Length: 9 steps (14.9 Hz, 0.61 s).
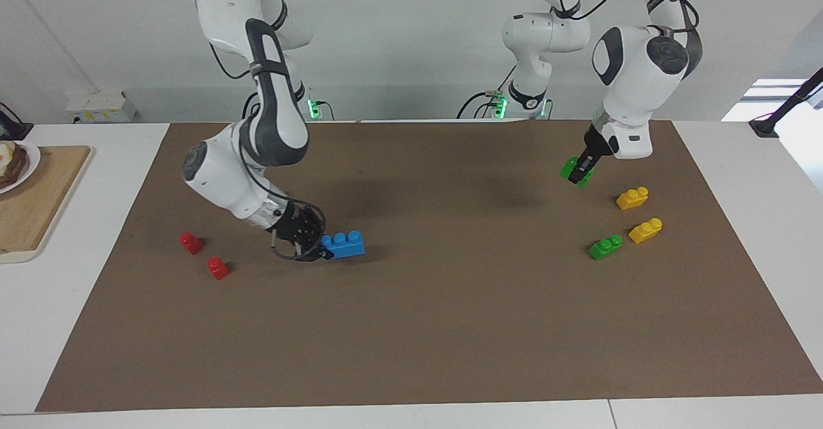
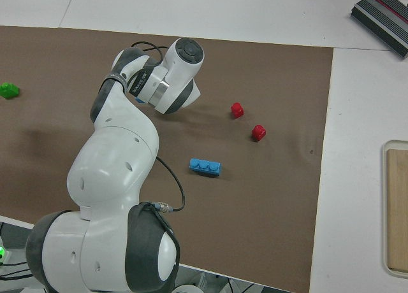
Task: Remove green block with left arm and hold with right
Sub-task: 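Carry the green brick toward the yellow bricks while the right gripper carries blue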
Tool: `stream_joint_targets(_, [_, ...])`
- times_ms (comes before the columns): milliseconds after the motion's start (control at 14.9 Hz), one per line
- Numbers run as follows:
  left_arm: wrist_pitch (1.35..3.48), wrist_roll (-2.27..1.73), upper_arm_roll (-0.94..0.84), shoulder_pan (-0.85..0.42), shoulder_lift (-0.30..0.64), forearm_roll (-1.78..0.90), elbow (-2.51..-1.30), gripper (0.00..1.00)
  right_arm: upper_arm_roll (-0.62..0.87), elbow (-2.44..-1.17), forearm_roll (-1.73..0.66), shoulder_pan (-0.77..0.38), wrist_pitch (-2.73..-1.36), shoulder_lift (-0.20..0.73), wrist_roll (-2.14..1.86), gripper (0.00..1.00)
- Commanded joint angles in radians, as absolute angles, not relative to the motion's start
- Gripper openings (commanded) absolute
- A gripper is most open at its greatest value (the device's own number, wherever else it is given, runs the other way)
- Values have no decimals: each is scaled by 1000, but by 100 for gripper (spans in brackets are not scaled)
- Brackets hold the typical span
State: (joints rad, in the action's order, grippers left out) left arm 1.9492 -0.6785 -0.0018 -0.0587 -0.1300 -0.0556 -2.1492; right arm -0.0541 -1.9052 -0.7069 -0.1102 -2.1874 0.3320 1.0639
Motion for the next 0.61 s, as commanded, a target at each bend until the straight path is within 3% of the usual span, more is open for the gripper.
stream_joint_targets(0, [1965, -407, -9, -9, -115, -58, -2174, 0, -43, -1996, -718, -19, -2172, 285, 977, 0])
stream_joint_targets(202, [1994, -169, -9, 17, -72, -43, -2178, 0, -43, -2040, -689, 46, -2171, 278, 966, 0])
stream_joint_targets(538, [2146, -124, -11, 0, 6, -6, -2246, 0, -43, -2079, -653, 118, -2184, 284, 922, 0])
